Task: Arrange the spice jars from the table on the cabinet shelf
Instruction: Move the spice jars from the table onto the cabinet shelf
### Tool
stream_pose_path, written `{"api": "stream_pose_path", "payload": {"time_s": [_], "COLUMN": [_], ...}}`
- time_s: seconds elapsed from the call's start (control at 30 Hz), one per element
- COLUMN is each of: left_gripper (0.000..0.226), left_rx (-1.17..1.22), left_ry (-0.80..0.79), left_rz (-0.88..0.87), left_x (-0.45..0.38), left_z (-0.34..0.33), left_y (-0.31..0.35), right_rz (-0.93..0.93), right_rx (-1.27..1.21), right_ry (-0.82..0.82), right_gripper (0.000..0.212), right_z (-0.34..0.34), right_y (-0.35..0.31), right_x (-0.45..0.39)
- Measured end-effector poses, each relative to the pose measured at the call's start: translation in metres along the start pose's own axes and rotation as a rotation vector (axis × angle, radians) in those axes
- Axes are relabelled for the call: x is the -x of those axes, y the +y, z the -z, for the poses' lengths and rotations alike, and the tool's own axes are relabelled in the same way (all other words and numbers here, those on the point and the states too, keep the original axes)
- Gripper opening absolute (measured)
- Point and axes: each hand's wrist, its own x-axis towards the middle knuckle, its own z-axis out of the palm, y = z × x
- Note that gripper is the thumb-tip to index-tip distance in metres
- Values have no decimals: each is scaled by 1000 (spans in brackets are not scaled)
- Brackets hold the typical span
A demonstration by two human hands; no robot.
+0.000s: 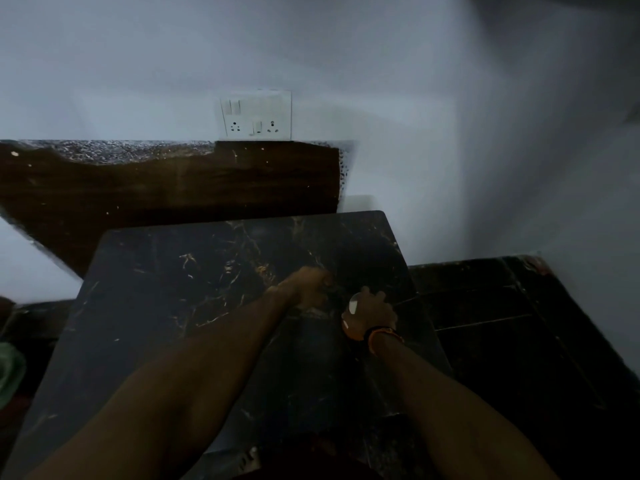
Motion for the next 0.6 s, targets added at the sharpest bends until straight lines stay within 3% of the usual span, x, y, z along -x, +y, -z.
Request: {"api": "stream_pose_path", "payload": {"time_s": [0.1, 0.3, 0.43, 0.6], "left_gripper": [33, 17, 29, 54], "left_rx": [83, 628, 866, 1186], "left_ry": [19, 191, 123, -4], "left_rz": [34, 172, 166, 183], "left_x": [-2, 1, 9, 18], "left_z": [-1, 9, 22, 34], "left_y": [-6, -11, -8, -8], "right_rz": [39, 193, 351, 486], "right_rx": [-116, -489, -591, -715], "right_ry": [-49, -223, -276, -313], "right_gripper": [70, 63, 50, 52], "right_z": [9, 42, 74, 120], "right_y": [4, -2, -12, -31], "right_x": [-6, -17, -26, -34]}}
